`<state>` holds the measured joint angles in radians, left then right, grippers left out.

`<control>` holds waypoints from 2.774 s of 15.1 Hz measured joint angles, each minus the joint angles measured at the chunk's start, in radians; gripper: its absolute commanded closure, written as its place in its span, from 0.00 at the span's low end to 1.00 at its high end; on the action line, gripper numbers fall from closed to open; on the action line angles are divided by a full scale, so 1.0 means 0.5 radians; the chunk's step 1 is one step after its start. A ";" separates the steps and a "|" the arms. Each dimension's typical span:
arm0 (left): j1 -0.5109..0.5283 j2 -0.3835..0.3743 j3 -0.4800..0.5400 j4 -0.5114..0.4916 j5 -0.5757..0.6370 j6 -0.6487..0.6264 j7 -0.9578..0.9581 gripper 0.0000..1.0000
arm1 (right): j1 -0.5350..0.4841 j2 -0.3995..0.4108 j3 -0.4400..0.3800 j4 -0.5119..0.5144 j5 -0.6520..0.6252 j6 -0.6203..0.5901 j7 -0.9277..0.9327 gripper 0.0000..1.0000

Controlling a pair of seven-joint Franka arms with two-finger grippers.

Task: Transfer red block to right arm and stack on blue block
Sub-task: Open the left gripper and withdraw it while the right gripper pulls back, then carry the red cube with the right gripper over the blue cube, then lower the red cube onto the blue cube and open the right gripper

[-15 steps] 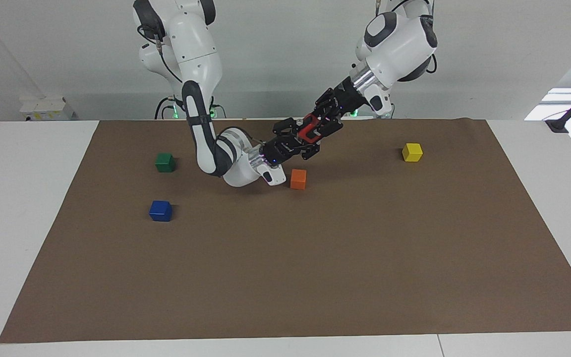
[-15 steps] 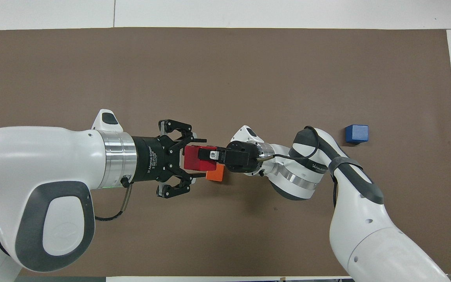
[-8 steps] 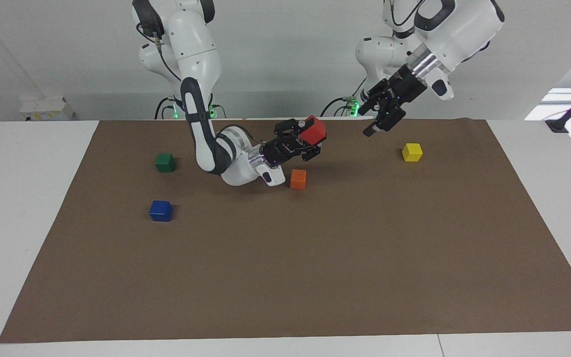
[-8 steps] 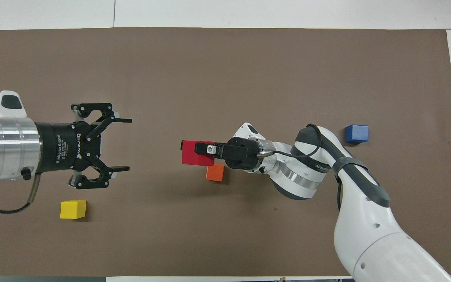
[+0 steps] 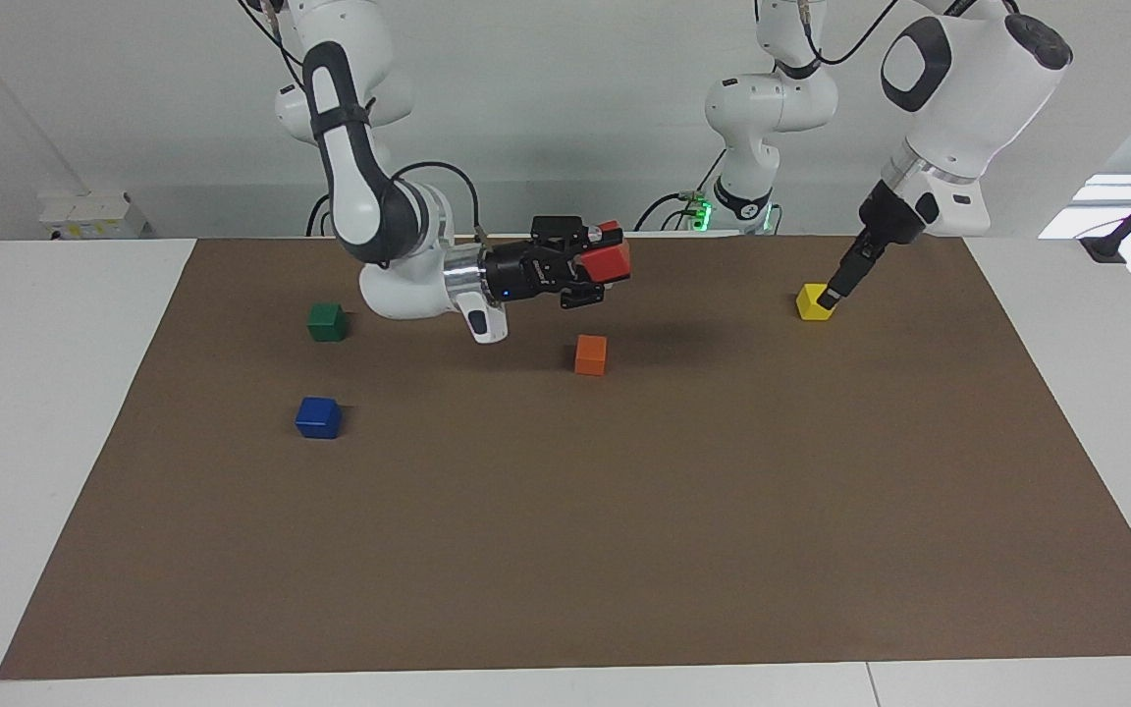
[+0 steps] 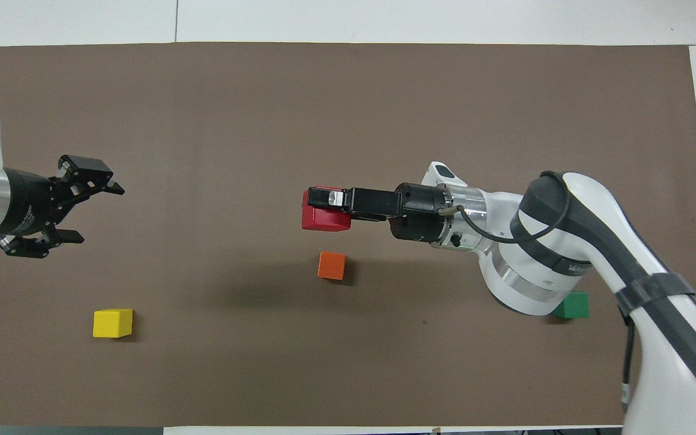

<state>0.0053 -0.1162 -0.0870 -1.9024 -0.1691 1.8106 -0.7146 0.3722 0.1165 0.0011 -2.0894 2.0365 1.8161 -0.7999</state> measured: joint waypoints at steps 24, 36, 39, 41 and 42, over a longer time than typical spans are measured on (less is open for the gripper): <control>-0.104 0.268 0.022 0.281 0.456 -0.197 0.974 0.00 | -0.841 -0.215 -0.028 0.085 -3.901 0.294 1.323 1.00; -0.076 0.258 0.080 0.272 0.327 -0.157 1.317 0.00 | -0.743 0.047 0.005 -0.013 -4.208 0.858 1.852 1.00; -0.077 0.255 0.073 0.278 0.327 -0.160 1.342 0.00 | -0.694 0.050 0.005 -0.013 -4.210 0.903 1.900 1.00; -0.079 0.254 0.063 0.294 0.327 -0.163 1.354 0.00 | -0.701 0.057 0.004 -0.014 -4.212 0.926 1.898 1.00; -0.081 0.252 0.058 0.305 0.327 -0.171 1.356 0.00 | -0.709 0.073 0.002 -0.015 -4.214 0.946 1.896 1.00</control>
<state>-0.0353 0.0101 -0.0579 -1.7500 -0.0054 1.7251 -0.0365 0.0179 0.1530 0.0019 -2.0971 -0.0703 2.2892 0.1482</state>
